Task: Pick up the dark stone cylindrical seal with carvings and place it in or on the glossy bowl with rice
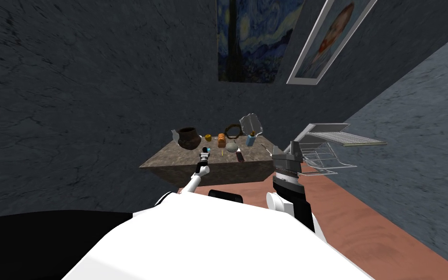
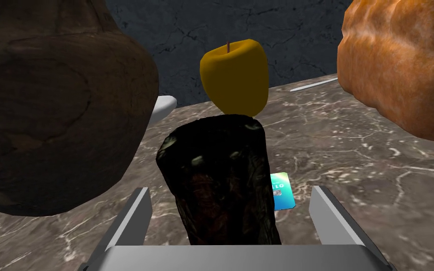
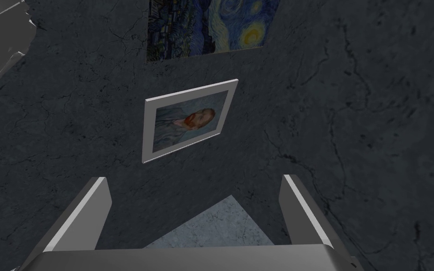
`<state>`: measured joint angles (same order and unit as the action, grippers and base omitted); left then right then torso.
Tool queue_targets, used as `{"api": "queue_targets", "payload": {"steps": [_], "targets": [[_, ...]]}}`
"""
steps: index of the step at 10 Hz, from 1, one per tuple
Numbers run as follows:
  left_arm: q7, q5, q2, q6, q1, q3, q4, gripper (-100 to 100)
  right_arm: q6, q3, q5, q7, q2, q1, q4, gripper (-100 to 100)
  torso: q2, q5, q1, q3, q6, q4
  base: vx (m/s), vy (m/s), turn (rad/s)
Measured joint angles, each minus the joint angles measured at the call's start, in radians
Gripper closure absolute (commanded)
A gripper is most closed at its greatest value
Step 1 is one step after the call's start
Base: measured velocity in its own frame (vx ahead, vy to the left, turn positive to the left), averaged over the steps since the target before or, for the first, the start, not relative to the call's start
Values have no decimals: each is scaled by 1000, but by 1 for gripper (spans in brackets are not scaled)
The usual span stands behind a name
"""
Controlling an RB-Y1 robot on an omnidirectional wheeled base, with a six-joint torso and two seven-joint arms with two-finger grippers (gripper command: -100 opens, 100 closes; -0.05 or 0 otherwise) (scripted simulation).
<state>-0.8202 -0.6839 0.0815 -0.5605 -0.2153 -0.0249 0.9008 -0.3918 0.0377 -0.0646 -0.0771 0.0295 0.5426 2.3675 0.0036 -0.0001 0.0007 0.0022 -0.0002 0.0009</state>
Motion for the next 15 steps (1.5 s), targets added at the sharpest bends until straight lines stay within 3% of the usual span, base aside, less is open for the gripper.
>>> {"api": "queue_targets", "payload": {"steps": [5,9,10,14,15], "targets": [[-18,10,0,-27,-116,-27,-136,-100,0,0,0,0,0,0,0,0,0,0,0,0,0,0,-45,12,-14],[-27,15,3,-35,-182,-43,-219,-100,0,0,0,0,0,0,0,0,-2,0,0,-1,0,0,-27,5,-8],[-28,15,3,-36,-183,-43,-221,100,0,0,0,0,0,0,0,0,-3,0,-1,-2,0,-1,0,0,0],[-29,14,3,-36,-183,-44,-221,100,0,0,0,0,0,0,0,0,-4,-1,-2,-3,0,-1,0,0,0],[-29,14,3,-36,-183,-44,-221,0,0,0,0,0,0,0,0,0,-4,0,-2,-3,0,-1,0,0,0]]}}
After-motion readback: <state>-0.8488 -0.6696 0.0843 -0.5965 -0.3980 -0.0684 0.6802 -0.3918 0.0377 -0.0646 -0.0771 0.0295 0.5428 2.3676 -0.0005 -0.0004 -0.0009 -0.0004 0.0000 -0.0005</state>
